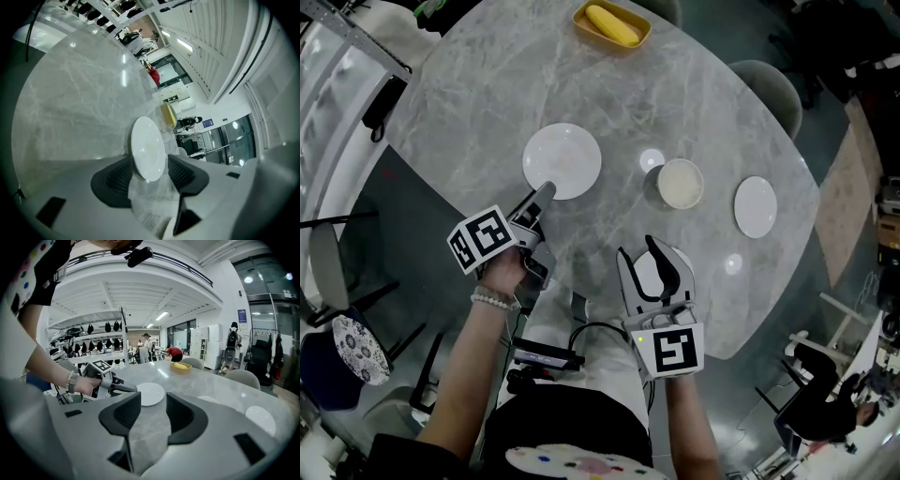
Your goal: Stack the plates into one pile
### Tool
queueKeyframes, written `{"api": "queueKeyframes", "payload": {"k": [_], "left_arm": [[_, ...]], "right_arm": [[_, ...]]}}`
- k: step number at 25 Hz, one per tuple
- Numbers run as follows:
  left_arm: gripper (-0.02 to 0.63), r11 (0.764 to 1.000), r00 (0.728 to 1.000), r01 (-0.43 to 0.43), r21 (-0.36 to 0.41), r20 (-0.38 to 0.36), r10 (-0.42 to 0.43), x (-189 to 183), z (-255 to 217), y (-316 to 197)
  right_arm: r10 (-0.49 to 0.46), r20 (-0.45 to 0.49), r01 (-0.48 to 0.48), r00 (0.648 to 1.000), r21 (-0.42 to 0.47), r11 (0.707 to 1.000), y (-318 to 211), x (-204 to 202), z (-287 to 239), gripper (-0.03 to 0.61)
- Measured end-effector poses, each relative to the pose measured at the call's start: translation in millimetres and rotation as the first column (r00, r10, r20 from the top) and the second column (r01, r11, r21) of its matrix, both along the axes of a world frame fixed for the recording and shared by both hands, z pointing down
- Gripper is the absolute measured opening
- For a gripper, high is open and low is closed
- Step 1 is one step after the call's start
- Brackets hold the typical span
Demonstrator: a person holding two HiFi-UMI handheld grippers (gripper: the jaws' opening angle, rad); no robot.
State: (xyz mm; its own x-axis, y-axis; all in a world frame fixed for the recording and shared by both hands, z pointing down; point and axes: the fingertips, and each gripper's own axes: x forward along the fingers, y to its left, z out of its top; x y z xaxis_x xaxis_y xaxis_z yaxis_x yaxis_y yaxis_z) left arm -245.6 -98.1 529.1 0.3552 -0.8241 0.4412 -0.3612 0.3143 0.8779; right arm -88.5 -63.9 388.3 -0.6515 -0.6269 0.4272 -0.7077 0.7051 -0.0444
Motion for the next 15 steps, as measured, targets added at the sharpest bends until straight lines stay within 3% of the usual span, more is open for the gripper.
{"api": "queueKeyframes", "payload": {"k": [7, 15], "left_arm": [[0.223, 1.000, 1.000, 0.009, -0.016, -0.029, -0.009, -1.5, 4.6, -2.6], [0.061, 0.994, 1.000, -0.009, -0.106, -0.004, 0.008, -7.5, 19.8, 5.2]], "right_arm": [[-0.016, -0.005, 0.016, 1.000, -0.007, 1.000, -1.2, -3.9, 7.0, 0.153], [-0.049, -0.040, 0.049, 0.998, -0.013, 0.999, -0.2, -8.8, 17.5, 0.153]]}}
